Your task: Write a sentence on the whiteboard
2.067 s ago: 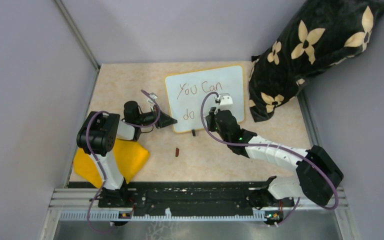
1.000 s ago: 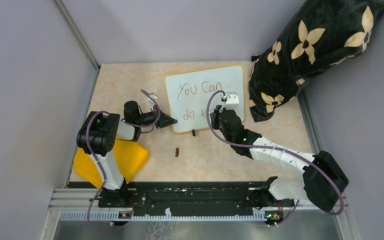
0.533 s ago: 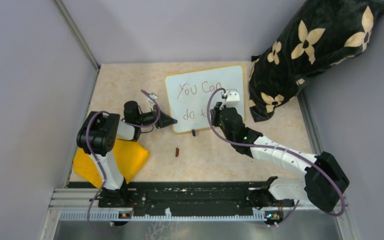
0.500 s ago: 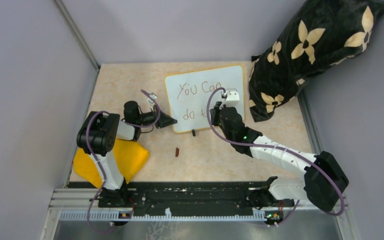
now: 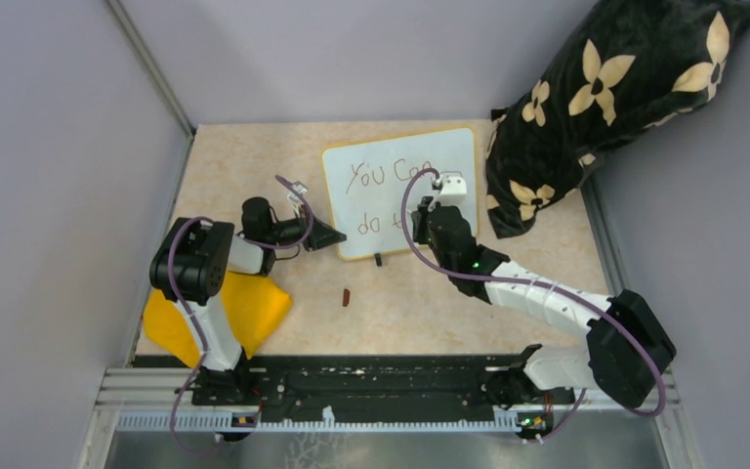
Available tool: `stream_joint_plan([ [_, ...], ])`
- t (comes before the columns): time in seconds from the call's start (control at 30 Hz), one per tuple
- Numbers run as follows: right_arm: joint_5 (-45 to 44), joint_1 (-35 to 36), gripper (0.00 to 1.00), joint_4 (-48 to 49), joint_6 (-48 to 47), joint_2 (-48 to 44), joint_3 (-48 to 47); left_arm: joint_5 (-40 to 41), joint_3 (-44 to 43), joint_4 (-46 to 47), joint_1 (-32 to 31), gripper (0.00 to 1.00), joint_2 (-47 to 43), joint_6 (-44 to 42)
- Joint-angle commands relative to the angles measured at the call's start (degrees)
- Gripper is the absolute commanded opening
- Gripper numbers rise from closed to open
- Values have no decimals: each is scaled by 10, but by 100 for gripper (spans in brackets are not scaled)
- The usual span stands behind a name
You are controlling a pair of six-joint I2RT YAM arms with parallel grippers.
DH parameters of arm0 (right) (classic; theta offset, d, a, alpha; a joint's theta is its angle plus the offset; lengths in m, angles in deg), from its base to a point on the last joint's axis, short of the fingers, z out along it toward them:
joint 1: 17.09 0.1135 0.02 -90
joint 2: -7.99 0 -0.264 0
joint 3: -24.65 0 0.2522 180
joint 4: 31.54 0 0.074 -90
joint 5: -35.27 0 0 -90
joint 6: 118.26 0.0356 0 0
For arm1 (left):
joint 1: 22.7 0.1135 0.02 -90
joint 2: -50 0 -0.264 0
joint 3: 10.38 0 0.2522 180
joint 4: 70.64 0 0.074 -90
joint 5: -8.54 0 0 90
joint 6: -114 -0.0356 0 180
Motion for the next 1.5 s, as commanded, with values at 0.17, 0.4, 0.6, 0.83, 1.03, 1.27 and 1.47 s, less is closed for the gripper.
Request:
stream_joint_plan([
  [0.17,3,-6,0,25,6,-1,-4,11,-4,-30,-4,0,-3,-11],
  [0.4,5,-6,0,21,17,-12,18,10,-4,-30,-4,0,-3,-11],
  [0.6,7,-6,0,18,23,-21,41,11,-4,-30,-4,0,-5,-11],
  [0.83,14,-6,0,15,33,-29,57,10,-4,-31,-5,0,-3,-11],
  [1.03,17,-5,0,15,39,-29,64,11,-3,-31,-5,0,-4,-11],
  [1.27,15,-5,0,13,40,-34,68,10,-4,-31,-5,0,-3,-11],
  [1.47,10,-6,0,9,34,-31,49,10,-4,-31,-6,0,-2,-11],
])
